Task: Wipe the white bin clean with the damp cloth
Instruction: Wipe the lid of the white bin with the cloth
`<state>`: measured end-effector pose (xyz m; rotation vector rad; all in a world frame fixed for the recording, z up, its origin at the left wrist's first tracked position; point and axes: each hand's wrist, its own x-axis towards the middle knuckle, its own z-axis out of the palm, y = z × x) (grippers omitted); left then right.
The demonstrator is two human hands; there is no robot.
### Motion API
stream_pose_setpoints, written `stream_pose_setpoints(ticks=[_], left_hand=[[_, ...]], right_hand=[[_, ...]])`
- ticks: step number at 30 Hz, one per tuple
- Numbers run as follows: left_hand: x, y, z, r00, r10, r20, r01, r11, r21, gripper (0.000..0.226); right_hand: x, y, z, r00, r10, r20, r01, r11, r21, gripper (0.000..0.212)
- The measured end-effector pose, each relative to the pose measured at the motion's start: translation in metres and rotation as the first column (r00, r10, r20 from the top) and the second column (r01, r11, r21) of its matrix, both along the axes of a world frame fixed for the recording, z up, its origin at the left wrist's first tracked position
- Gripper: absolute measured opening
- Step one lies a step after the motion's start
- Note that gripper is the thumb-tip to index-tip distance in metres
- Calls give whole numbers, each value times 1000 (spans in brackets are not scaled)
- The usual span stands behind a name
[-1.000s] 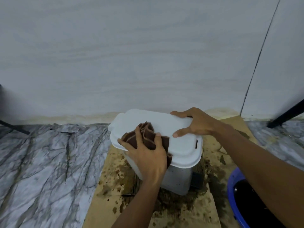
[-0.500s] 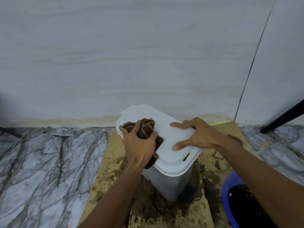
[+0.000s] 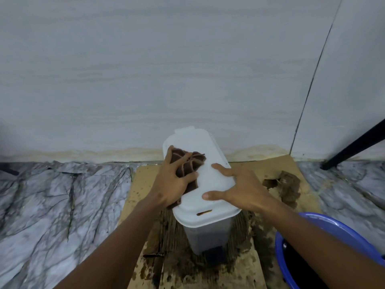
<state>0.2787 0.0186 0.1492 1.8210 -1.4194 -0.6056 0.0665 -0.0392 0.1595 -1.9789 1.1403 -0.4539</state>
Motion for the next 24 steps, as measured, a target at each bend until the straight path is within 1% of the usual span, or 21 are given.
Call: stream_pose_setpoints(ticks=[1, 3, 6, 9, 12, 14, 21, 24], left_hand=[[0, 6, -1, 1000, -18, 22, 18, 1000, 4, 63], [-3, 18, -5, 1000, -21, 2, 21, 1000, 5, 63], [-14, 33, -6, 992, 94, -89, -95, 996, 0, 64], [-24, 36, -2, 980, 160, -121, -161, 987, 5, 66], [-27, 31, 3, 981, 149, -127, -153, 988, -17, 65], [-25, 25, 8, 982, 134, -133, -138, 990, -21, 64], [-9, 1, 18, 994, 33, -102, -39, 997, -61, 62], [5, -4, 21, 995, -25, -97, 18, 997, -79, 59]], right_hand=[[-1, -1, 1, 1000, 19, -9, -19, 1000, -1, 103], [-7, -3, 3, 999, 54, 4, -54, 998, 25, 96], [-14, -6, 3, 994, 102, 48, -105, 993, 62, 89], [-15, -5, 2, 991, 97, 92, -104, 991, 80, 89], [-16, -1, 4, 990, 85, 110, -91, 995, 46, 84], [-17, -2, 3, 988, 82, 134, -87, 996, 32, 88], [-13, 1, 5, 974, -28, 223, 3, 994, 109, 94], [-5, 2, 8, 958, -84, 273, 48, 990, 134, 92]])
